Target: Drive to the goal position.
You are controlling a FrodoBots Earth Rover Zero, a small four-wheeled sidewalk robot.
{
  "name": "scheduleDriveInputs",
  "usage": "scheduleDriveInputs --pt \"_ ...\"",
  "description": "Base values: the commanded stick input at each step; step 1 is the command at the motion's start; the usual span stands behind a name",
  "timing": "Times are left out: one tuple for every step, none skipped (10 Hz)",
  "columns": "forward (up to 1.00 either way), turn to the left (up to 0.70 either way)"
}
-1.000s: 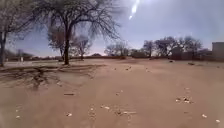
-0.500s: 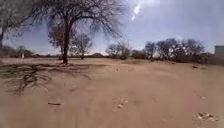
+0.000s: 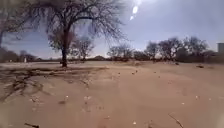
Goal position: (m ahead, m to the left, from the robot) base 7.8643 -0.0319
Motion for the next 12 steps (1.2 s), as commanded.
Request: scheduleDriveInputs --pt "1.0 0.0" --pt "1.0 0.0" --pt "1.0 0.0" --pt "1.0 0.0" --pt "1.0 0.0" --pt "1.0 0.0" --pt "1.0 0.0" --pt "1.0 0.0" --pt "1.0 0.0" --pt "1.0 0.0" --pt "1.0 0.0" --pt "1.0 0.0"
